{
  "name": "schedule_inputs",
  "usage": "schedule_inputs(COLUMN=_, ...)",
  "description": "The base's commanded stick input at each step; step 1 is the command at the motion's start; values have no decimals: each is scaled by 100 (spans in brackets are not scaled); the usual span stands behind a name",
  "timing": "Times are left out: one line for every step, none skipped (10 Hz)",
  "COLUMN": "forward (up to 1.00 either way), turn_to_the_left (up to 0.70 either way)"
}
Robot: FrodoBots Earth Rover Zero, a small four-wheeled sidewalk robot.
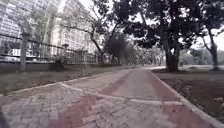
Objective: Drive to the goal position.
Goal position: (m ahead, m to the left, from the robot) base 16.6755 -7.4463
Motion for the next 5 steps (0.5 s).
schedule_inputs(forward=70, turn_to_the_left=0)
schedule_inputs(forward=70, turn_to_the_left=0)
schedule_inputs(forward=70, turn_to_the_left=0)
schedule_inputs(forward=70, turn_to_the_left=0)
schedule_inputs(forward=70, turn_to_the_left=0)
